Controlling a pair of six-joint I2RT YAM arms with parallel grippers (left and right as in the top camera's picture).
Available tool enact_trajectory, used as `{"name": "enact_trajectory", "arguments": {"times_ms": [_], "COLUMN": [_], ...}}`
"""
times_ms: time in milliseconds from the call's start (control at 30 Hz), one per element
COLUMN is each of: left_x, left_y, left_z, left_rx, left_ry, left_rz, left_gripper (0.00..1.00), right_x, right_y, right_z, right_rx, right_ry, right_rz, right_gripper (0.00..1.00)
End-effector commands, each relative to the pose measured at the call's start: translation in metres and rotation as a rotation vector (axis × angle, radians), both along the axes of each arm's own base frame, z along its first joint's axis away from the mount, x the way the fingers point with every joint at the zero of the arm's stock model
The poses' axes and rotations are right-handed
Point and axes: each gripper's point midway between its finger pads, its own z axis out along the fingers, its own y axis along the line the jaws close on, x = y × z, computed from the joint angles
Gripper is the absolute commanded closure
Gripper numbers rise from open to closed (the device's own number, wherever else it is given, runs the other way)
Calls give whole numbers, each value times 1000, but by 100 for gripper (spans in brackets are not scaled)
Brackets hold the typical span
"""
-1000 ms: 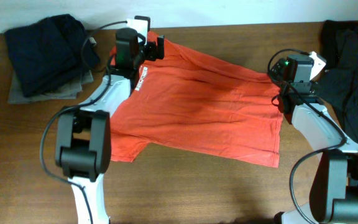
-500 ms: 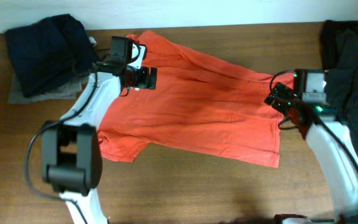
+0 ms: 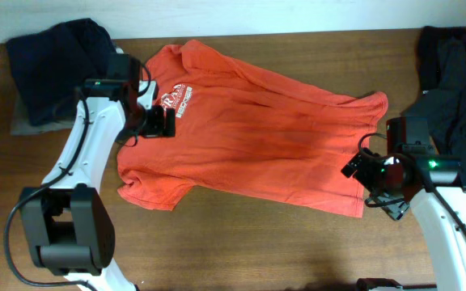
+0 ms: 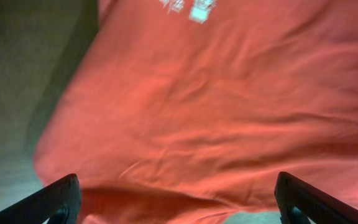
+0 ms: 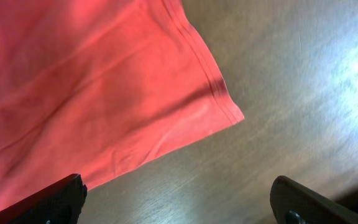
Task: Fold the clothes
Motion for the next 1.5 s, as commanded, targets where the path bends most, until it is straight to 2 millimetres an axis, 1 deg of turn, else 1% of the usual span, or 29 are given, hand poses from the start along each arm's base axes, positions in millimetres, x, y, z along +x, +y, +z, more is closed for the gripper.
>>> {"name": "enact_trajectory", "arguments": {"times_ms": [0,100,200,267,367,433,500,600,733,767,800,900,933,967,1067,1100,1167,1233,1267,1300,1367,1433,1467], "left_x": [-18,-23,-36,-44,-54,-63,-71,-85,-102,-104,-105,-104,-105,-106,-106,-106,-108,-109,-110,-111,-117,-124,-127], "left_y": [18,28,43,54,67,68,63,52,50,50,50,50,50,50,50,50,50,50,50,49,49,48,48], "left_z": [-26,-40,-59,-65,-67,-68,-69,-78,-89,-92,-97,-103,-104,-105,-105,-105,-104,-104,-104,-104,-103,-102,-101], "left_rx": [7,7,6,8,0,-14,-34,-88,-88,-88,-88,-88,-87,-87,-88,-87,-88,-87,-87,-88,-89,-89,-89], "left_ry": [65,76,108,133,170,210,239,282,329,331,325,310,310,312,312,313,320,324,327,335,360,388,398], "left_rz": [52,76,119,148,190,199,196,192,193,193,193,193,193,192,193,192,193,193,193,194,194,195,195], "left_gripper": [1,1,1,1,1,1,1,2,2,2,5,11,16,17,31,44,63,74,78,90,94,99,99], "right_x": [-8,-9,-12,-15,-18,-20,-21,-22,-21,-21,-21,-21,-21,-21,-21,-21,-21,-21,-21,-21,-22,-28,-30], "right_y": [1,1,1,2,2,2,2,2,2,2,2,2,2,2,2,2,2,2,2,2,-2,-13,-16], "right_z": [-17,-26,-33,-39,-45,-50,-53,-54,-54,-54,-54,-54,-54,-54,-54,-54,-54,-54,-54,-54,-54,-54,-54], "right_rx": [26,27,31,32,35,36,36,36,36,36,36,36,36,36,36,36,36,36,36,32,12,-49,-62], "right_ry": [65,94,138,175,220,246,261,267,266,266,266,266,266,266,266,266,266,266,266,266,269,290,296], "right_rz": [-81,-80,-80,-69,-70,-70,-71,-70,-71,-71,-71,-71,-71,-71,-71,-71,-71,-71,-71,-72,-85,-164,-192], "right_gripper": [1,1,1,1,1,1,1,1,1,1,1,1,1,1,1,1,1,1,1,1,1,1,1]}}
